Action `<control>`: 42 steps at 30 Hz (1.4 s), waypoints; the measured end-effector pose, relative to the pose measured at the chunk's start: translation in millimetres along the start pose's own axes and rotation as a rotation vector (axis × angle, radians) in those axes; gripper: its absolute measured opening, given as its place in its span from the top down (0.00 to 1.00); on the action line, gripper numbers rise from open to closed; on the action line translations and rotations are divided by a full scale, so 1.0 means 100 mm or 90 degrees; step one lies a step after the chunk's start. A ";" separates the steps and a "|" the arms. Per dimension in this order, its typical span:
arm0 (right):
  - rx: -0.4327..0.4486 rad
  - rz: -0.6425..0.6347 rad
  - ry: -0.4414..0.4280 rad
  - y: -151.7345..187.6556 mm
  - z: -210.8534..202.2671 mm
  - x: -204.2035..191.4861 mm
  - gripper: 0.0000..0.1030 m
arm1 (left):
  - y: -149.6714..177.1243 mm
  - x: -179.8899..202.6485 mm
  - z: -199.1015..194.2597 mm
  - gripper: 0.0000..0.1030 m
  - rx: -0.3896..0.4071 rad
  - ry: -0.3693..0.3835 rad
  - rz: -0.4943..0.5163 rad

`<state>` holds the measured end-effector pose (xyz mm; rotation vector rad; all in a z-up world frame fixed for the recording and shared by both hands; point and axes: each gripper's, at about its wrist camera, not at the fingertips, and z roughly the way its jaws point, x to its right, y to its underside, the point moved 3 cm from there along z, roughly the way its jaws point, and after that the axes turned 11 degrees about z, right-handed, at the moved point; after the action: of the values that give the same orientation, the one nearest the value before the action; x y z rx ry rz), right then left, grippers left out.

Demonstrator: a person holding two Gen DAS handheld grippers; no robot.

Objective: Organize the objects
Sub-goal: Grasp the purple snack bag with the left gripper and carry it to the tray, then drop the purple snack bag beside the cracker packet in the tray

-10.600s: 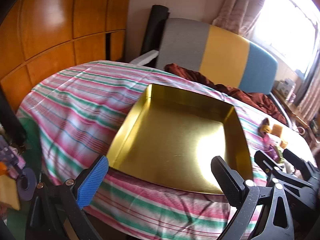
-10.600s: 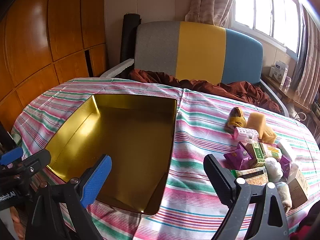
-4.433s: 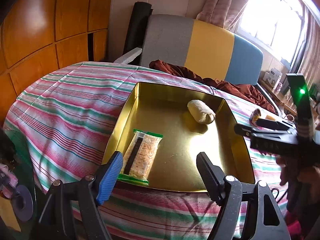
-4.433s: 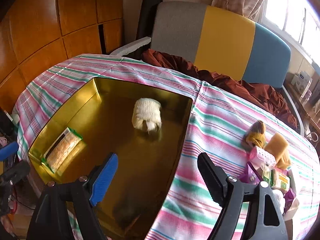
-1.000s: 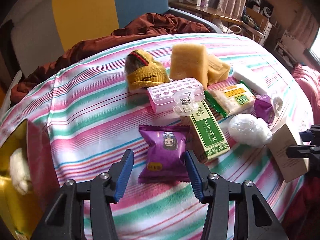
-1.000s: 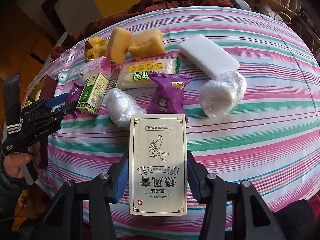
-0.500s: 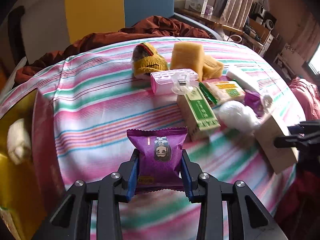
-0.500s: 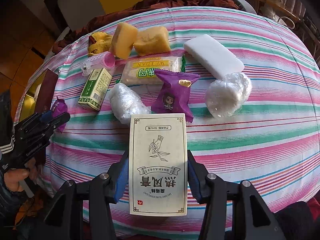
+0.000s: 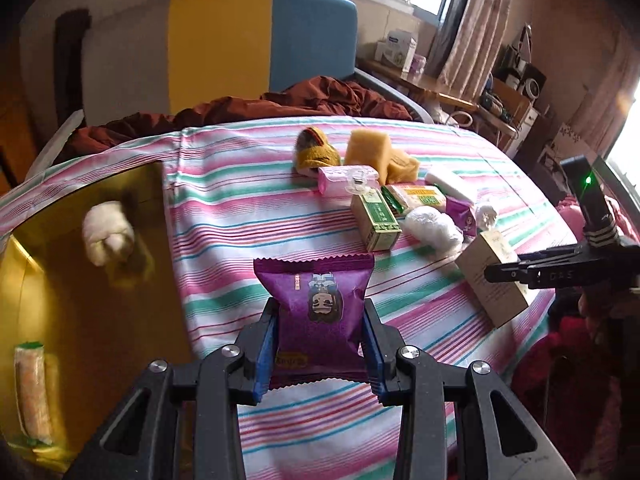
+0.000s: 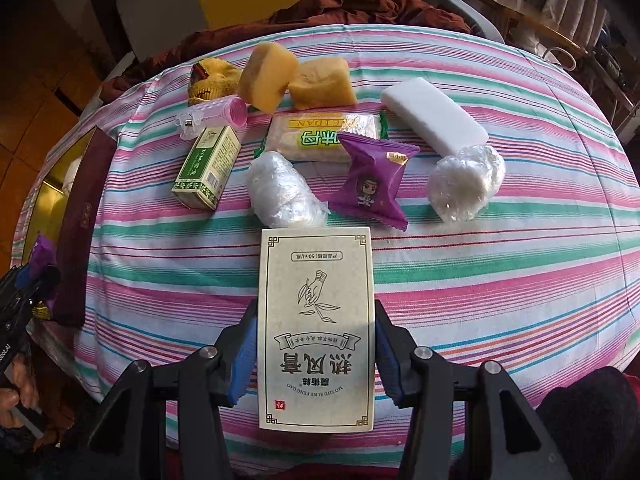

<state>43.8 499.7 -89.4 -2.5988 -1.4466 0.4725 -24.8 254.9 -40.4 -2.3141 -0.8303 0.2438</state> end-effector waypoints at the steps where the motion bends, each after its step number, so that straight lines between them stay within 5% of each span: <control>1: 0.002 0.002 0.003 0.01 0.00 -0.02 0.50 | 0.02 -0.05 -0.06 0.63 0.006 -0.006 -0.006; 15: -0.010 0.019 0.037 0.07 0.05 0.00 0.50 | 0.41 -0.72 -0.67 0.62 0.059 -0.114 -0.099; 23: -0.014 0.016 0.051 0.10 0.06 -0.06 0.50 | 0.80 -1.34 -0.77 0.62 0.027 -0.200 -0.157; 35: 0.011 0.015 0.043 0.18 0.11 -0.32 0.50 | 1.26 -1.86 -0.47 0.59 -0.062 -0.225 -0.186; 42: 0.045 -0.020 0.042 0.29 0.09 -0.54 0.50 | 1.45 -1.91 -0.54 0.55 -0.046 -0.233 -0.201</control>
<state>38.0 438.1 -94.6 -2.5089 -1.4216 0.4206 -81.2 23.6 -100.0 -2.1924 -1.3902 0.5126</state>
